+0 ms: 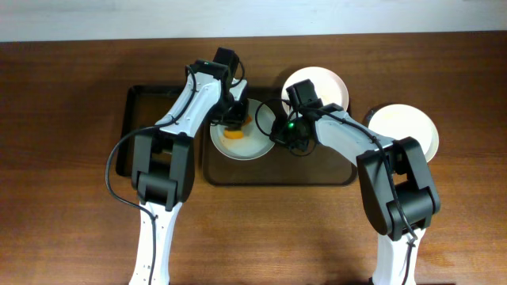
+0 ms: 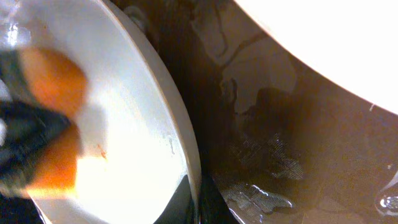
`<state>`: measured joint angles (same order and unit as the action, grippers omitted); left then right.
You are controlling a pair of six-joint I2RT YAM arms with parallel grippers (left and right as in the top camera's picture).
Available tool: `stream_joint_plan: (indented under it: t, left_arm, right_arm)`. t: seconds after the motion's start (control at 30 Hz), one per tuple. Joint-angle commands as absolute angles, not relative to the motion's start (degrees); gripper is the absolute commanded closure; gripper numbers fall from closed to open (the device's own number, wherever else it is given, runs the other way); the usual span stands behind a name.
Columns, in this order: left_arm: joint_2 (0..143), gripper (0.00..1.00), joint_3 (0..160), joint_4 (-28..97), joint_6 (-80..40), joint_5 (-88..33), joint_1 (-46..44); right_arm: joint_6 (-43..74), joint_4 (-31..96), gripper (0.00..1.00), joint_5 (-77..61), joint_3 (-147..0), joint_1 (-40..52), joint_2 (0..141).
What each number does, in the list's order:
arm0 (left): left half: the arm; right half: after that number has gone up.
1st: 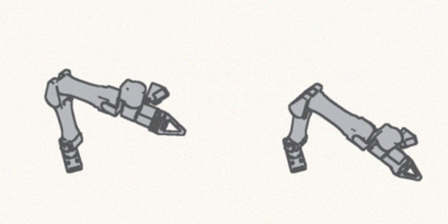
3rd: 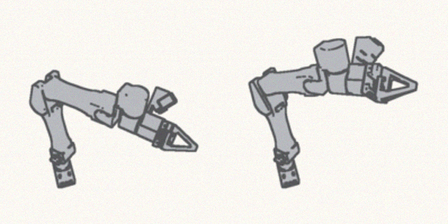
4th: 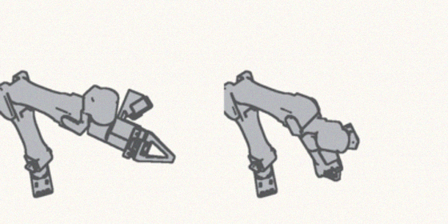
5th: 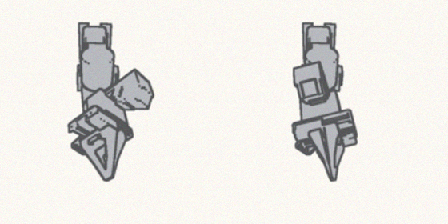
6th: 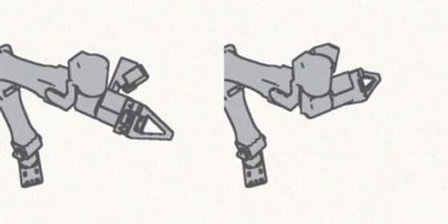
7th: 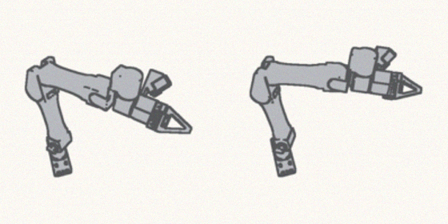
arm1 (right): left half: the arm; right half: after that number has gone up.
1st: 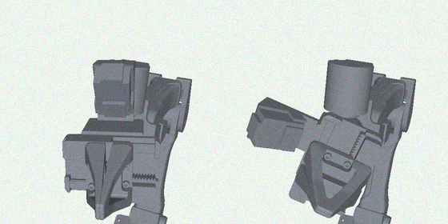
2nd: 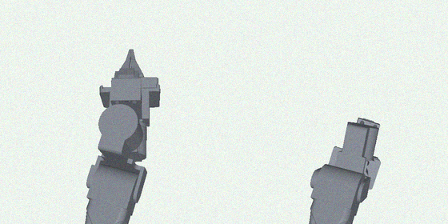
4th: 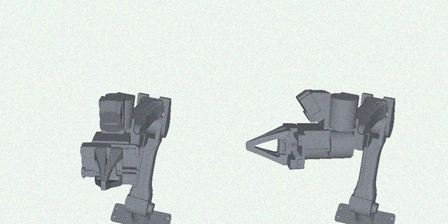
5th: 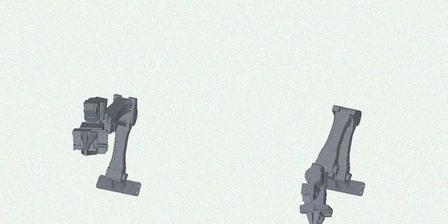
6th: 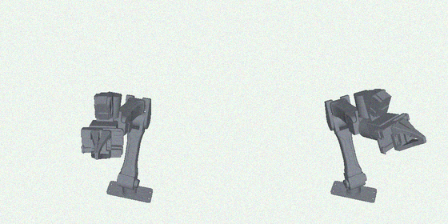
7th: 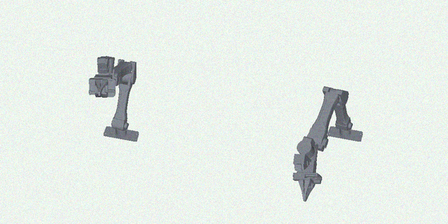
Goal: Clean dirty plates on tray and stack at the side
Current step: 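Scrub the pale blue plate with the sponge in the left gripper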
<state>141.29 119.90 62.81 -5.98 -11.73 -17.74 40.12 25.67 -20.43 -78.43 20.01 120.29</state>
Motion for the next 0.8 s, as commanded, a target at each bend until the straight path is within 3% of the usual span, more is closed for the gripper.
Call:
stream_joint_plan:
  t: [0.0,0.13,0.2,0.27,0.43,0.63,0.77]
  left_arm:
    - [146.61,1.00,117.80,60.03,-21.56,16.62,-16.14]
    - [146.61,1.00,117.80,66.83,-20.95,15.20,-16.80]
    - [146.61,1.00,117.80,69.93,-3.88,-3.40,-17.21]
    - [146.61,1.00,117.80,72.31,4.10,-14.35,-17.15]
    - [146.61,1.00,117.80,75.59,12.75,-31.35,-17.17]
    - [146.61,1.00,117.80,78.04,-0.56,-29.85,-17.10]
    - [146.58,1.00,117.82,78.41,-27.05,1.21,-17.50]
  right_arm:
    - [39.46,26.17,0.96,-20.36,-78.35,20.18,121.91]
    - [39.44,26.17,0.96,-20.36,-78.35,20.18,121.91]
    - [39.44,26.20,0.96,-20.38,-78.32,20.18,121.91]
    - [39.44,26.20,0.96,-20.38,-78.35,20.18,121.91]
    - [39.44,26.17,0.96,-20.38,-78.35,20.18,121.91]
    - [39.44,26.17,0.96,-20.38,-78.35,20.18,121.91]
    - [39.44,26.15,0.96,-20.36,-78.35,20.18,121.91]
